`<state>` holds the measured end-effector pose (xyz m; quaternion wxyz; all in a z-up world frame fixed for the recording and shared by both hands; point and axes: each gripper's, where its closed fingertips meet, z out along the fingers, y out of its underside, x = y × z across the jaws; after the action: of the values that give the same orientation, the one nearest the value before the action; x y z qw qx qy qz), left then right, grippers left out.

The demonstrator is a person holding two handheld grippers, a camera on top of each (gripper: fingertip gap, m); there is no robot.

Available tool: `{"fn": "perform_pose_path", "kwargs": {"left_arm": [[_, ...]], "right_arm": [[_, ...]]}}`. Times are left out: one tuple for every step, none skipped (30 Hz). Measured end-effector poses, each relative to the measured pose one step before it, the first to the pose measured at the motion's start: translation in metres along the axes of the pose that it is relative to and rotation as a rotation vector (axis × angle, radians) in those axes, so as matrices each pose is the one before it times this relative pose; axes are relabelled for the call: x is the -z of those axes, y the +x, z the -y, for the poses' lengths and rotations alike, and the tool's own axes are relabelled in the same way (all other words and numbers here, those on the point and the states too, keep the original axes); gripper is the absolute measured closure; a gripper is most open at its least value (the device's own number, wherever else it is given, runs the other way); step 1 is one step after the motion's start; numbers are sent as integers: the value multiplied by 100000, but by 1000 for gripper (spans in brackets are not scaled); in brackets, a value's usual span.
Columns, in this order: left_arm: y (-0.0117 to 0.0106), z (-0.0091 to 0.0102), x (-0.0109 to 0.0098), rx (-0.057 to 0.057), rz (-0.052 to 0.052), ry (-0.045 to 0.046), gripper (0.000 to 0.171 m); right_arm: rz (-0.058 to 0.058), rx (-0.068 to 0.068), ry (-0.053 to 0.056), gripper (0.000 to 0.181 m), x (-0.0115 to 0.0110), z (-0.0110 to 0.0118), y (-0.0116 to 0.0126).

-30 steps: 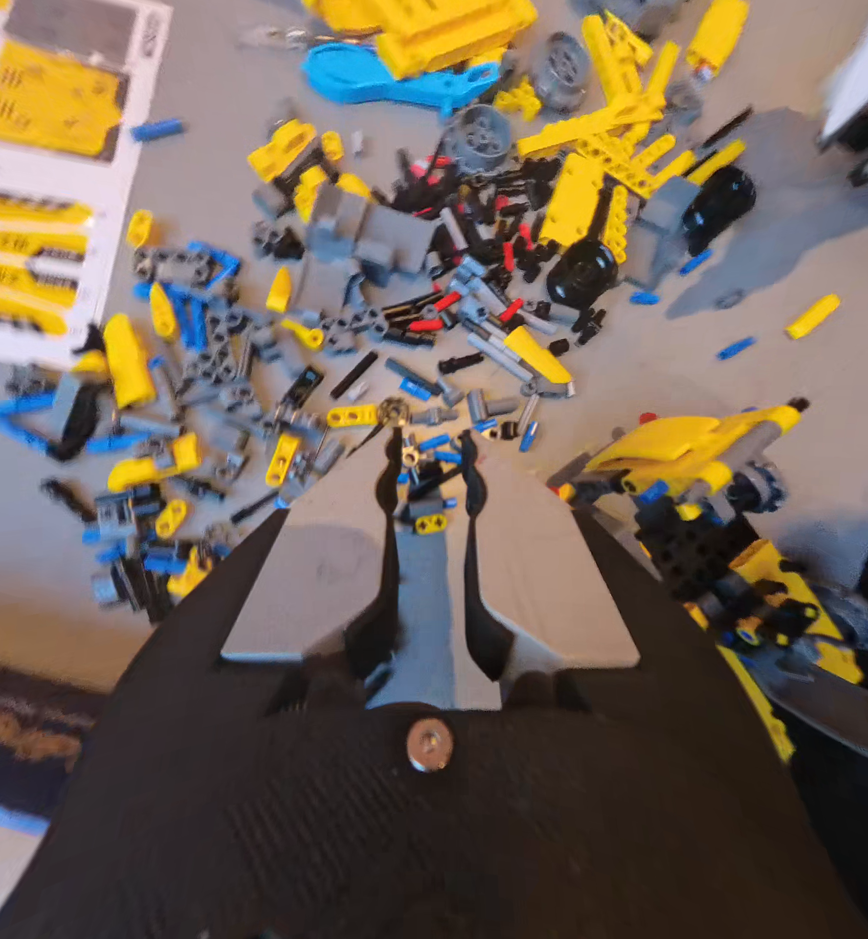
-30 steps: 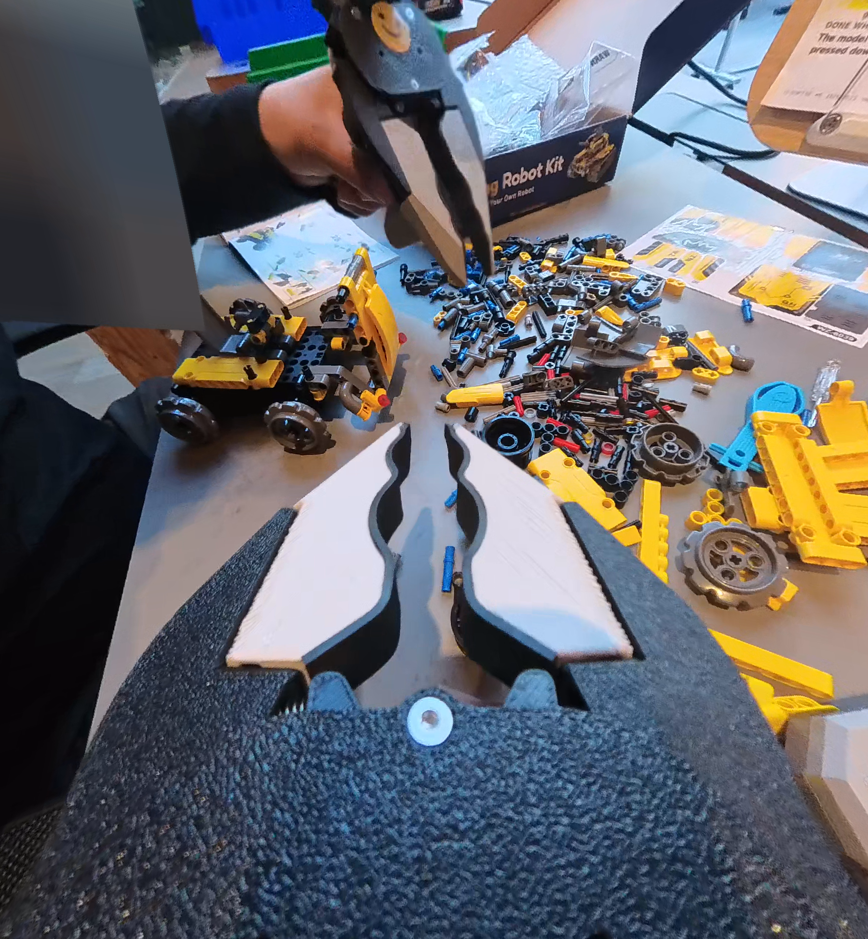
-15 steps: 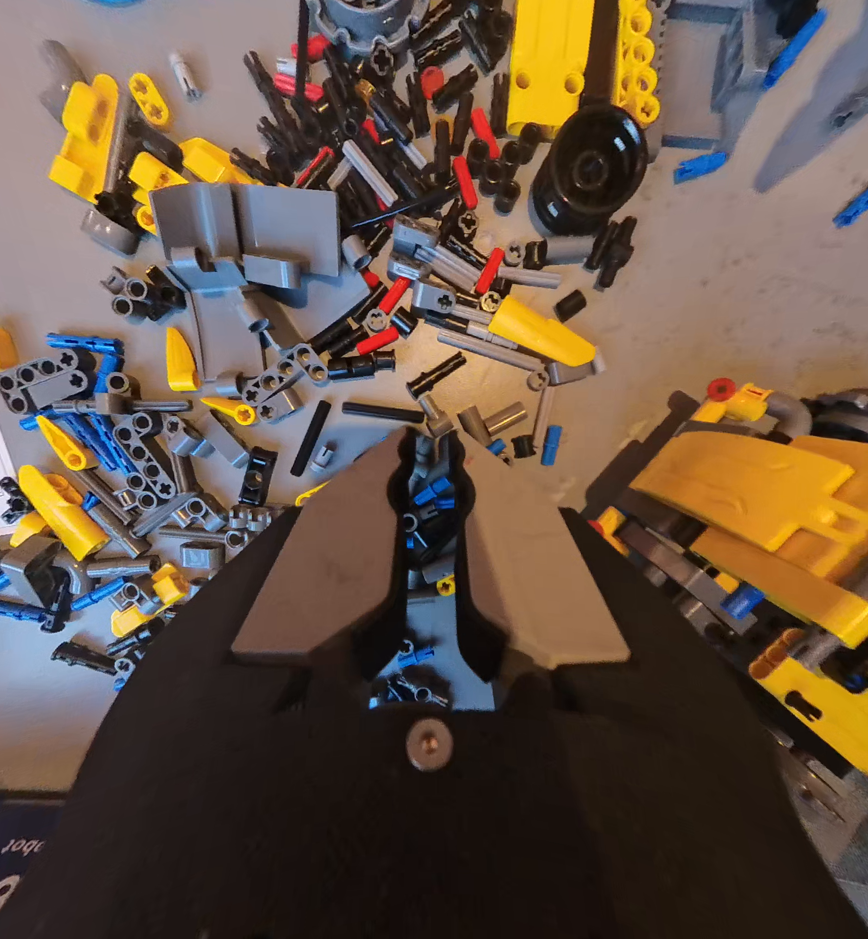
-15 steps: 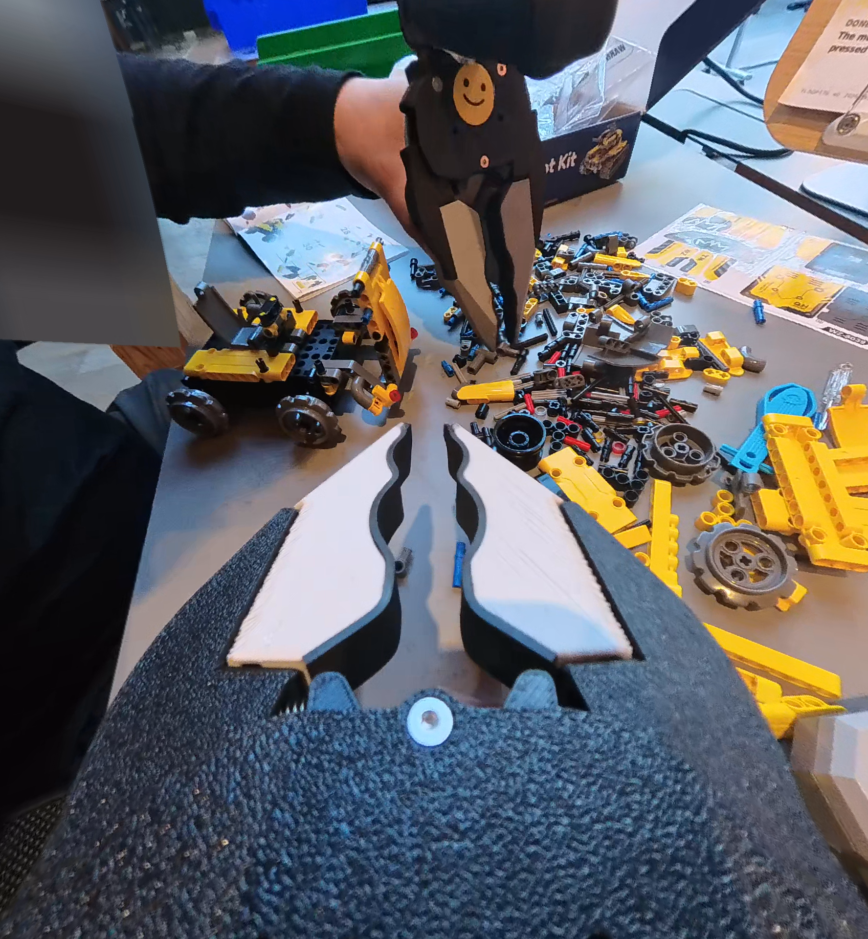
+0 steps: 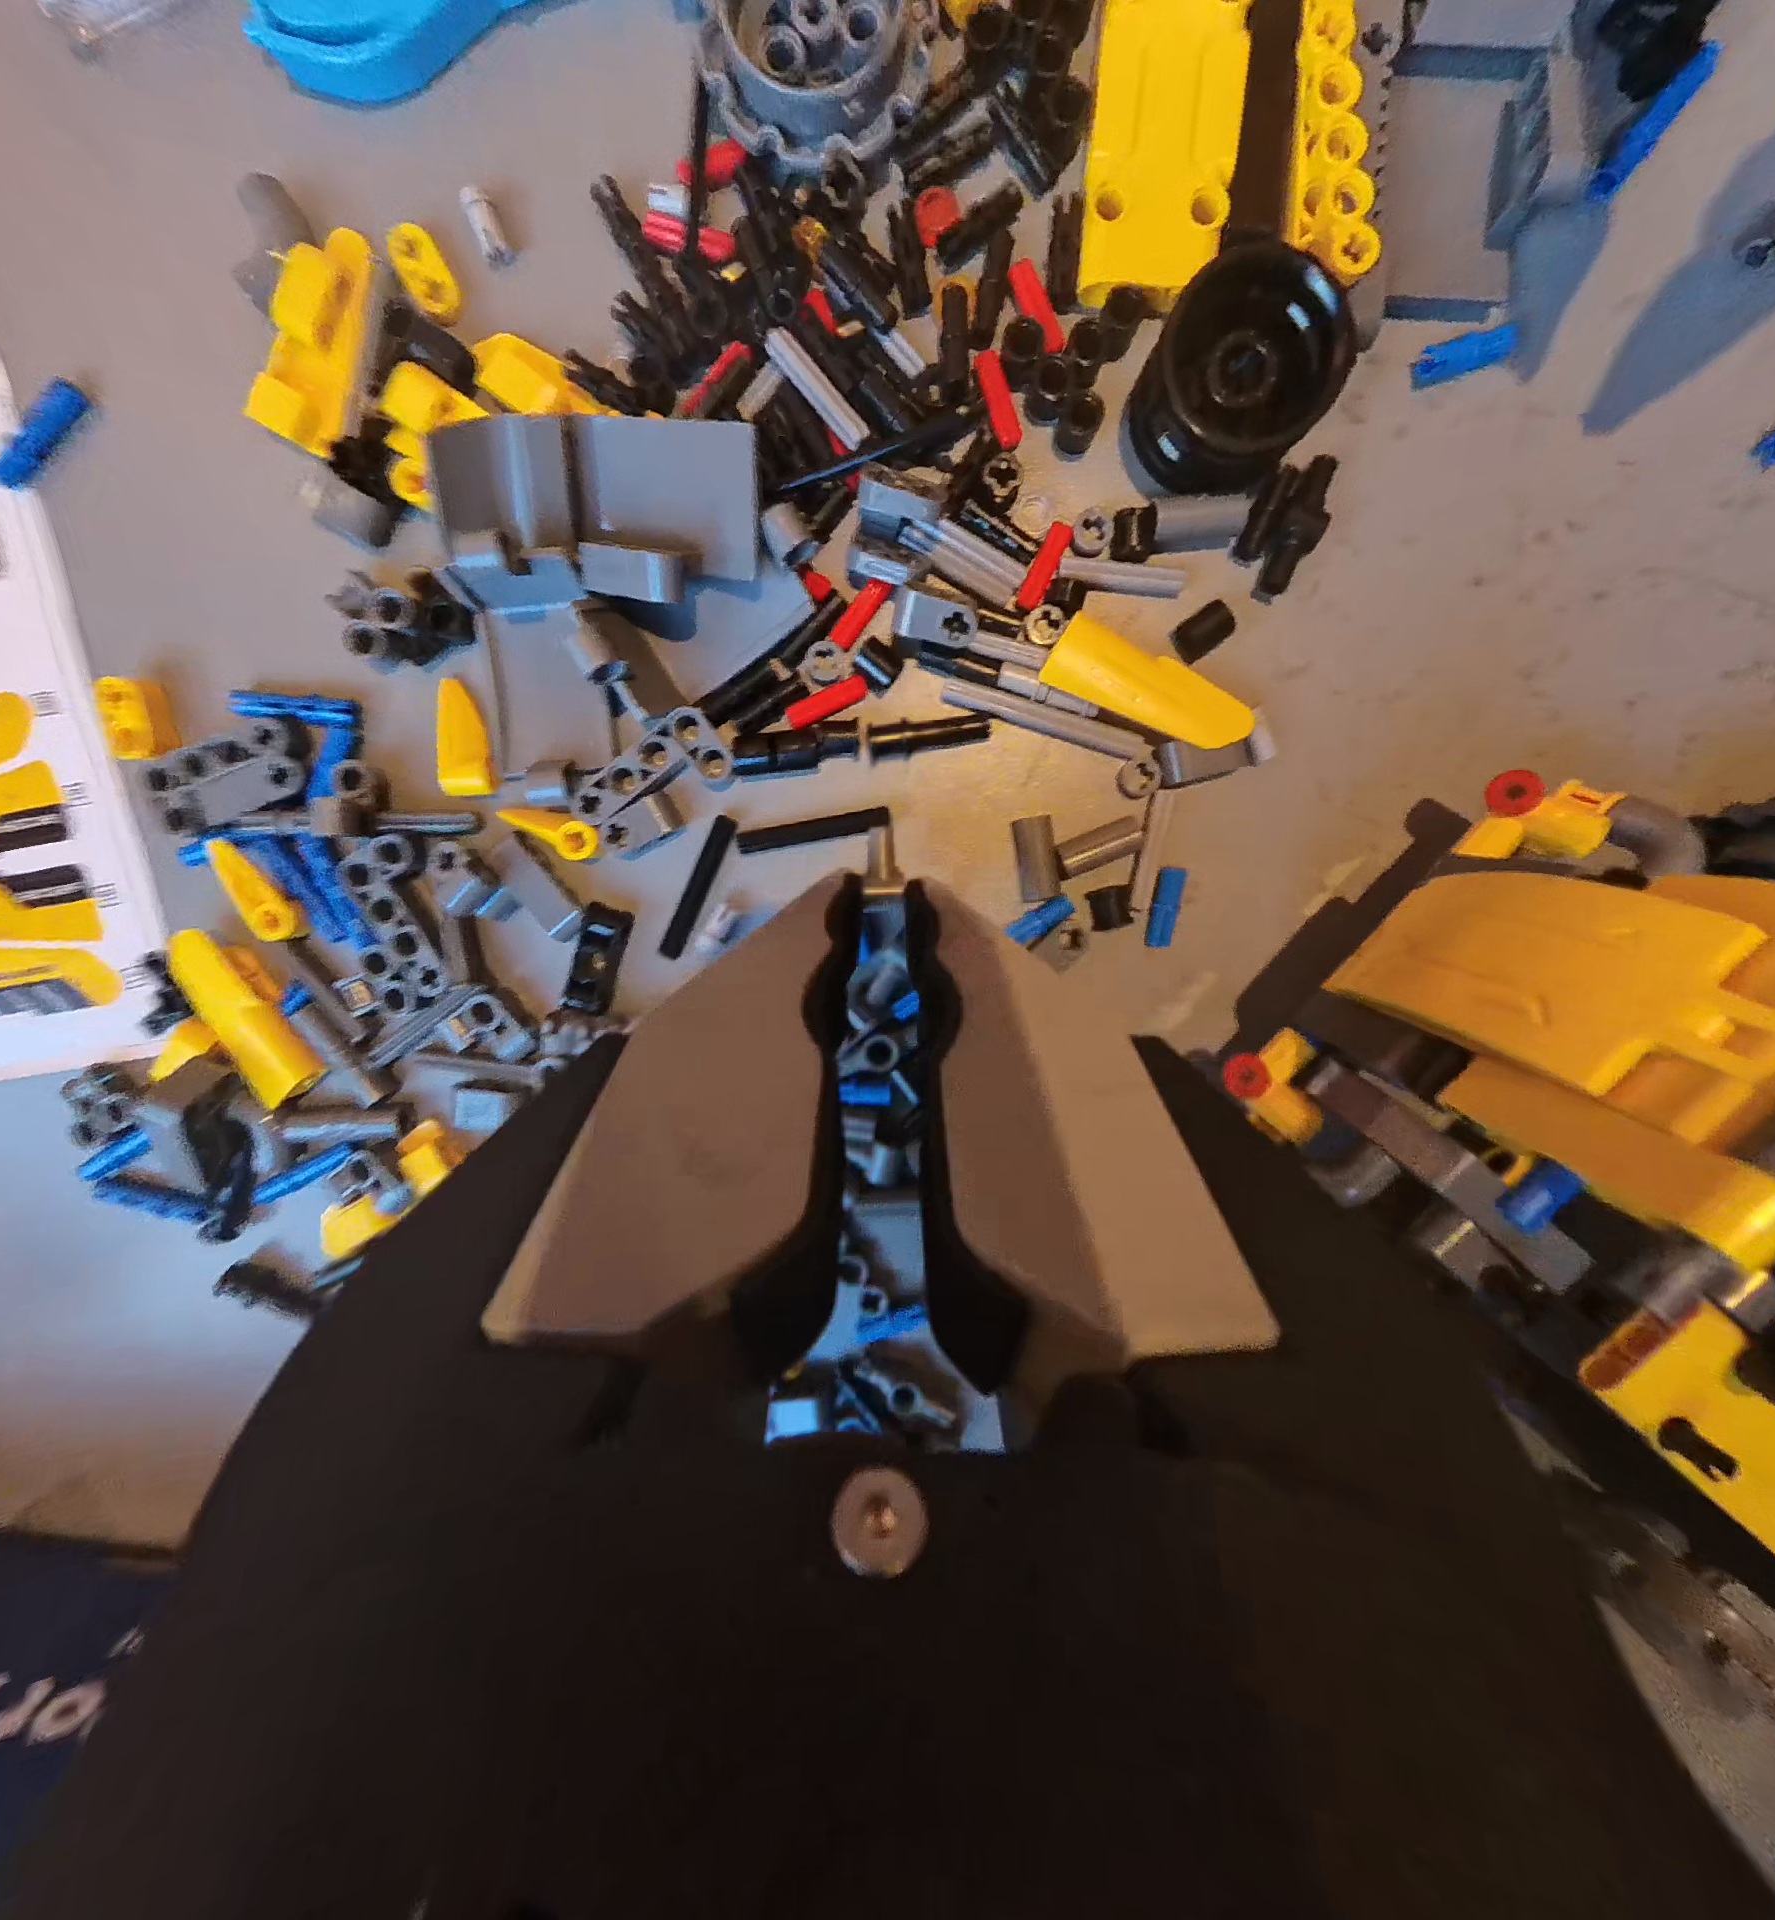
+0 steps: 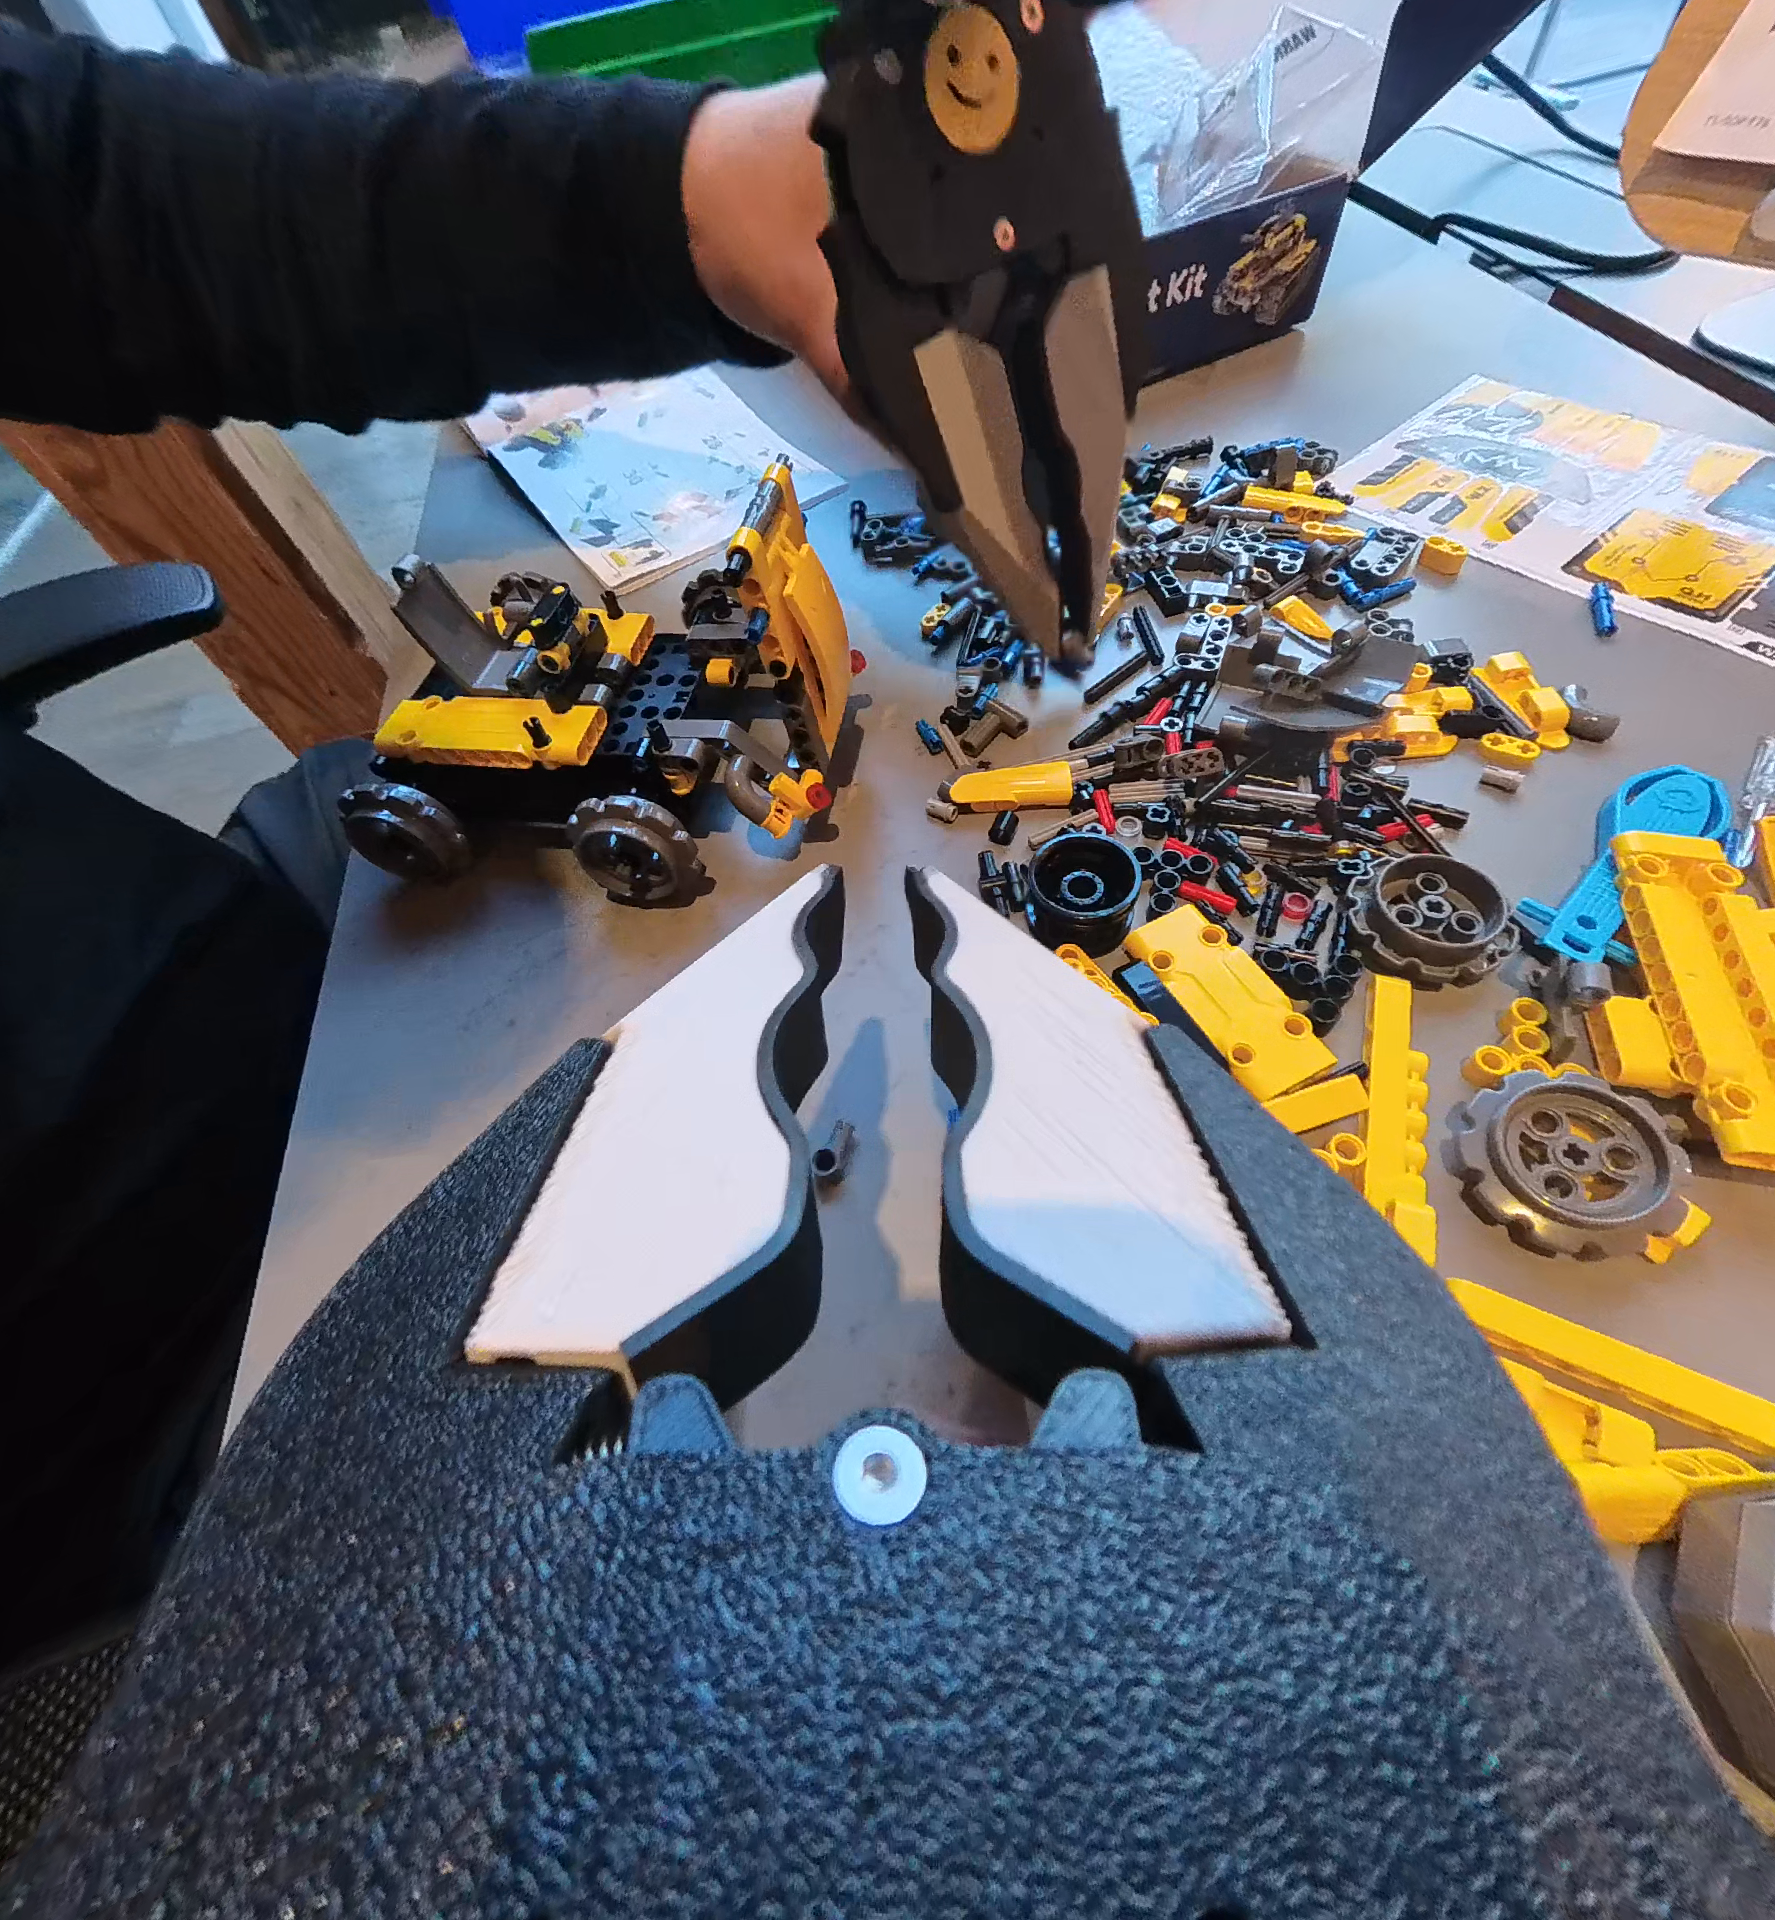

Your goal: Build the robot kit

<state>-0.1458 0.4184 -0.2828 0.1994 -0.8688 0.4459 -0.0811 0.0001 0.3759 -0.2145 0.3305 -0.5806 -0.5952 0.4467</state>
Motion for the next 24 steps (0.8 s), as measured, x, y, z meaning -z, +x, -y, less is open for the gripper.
{"fn": "perform_pose_path", "kwargs": {"left_arm": [[-361,333,754,114,2253,2282,167],[-209,576,879,161,1221,3205,167],[17,854,951,-971,522,4000,167],[397,1129,937,-2927,-417,4651,168],[661,1299,803,-4204,-587,4294,167],[730,1293,547,-4425,-20,2799,167],[976,1243,250,-4558,-1163,1473,167],[1224,1202,-53,-4354,-2516,919,167],[1389,1074,-312,-4072,-3894,196,167],[1303,849,-501,-3730,-3906,-807,167],[1002,705,-557,-3541,-2498,-1138,167],[835,678,-506,-3471,-1762,-295,167],[688,650,-415,-3000,-1306,419,167],[464,520,-317,-2104,-456,342,167],[288,390,-228,-1424,173,216,167],[256,306,-151,-1094,104,379,167],[257,237,-114,-798,-80,329,167],[191,167,-84,-512,29,145,167],[149,134,-44,-447,40,234,167],[142,127,2,-489,30,413,167],[8,112,63,-344,551,561,167],[35,96,86,42,127,592,167],[139,26,59,529,-872,236,167],[162,-6,16,677,-1016,146,167]], "right_arm": [[-110,-792,177,169,-36,-13,88],[86,-966,61,169,-60,-33,74],[-86,-900,-29,169,-55,-45,93],[-506,-543,48,169,-42,-5,131],[-381,-180,248,169,-37,36,64],[147,-22,421,169,-14,72,-36],[511,169,761,168,-4,162,-134],[368,489,1273,168,8,259,-152],[-46,728,1546,168,36,320,-107],[-286,794,1555,168,53,317,-70],[-189,754,1489,167,64,300,-75],[1,663,1298,168,89,252,-97],[491,617,918,168,87,180,-162],[1294,696,444,168,62,109,-291],[1226,1004,112,168,45,68,-316],[550,1458,46,168,7,66,-254],[419,1677,-32,168,-25,67,-255],[456,1493,-391,168,-64,11,-249],[10,1115,-866,168,-96,-89,-149],[-304,794,-1303,168,-106,-182,-58],[33,611,-1404,168,-118,-205,-85],[127,656,-679,168,-80,-79,-111],[11,656,273,169,-40,83,-93],[213,463,640,171,-13,149,-113]]}}
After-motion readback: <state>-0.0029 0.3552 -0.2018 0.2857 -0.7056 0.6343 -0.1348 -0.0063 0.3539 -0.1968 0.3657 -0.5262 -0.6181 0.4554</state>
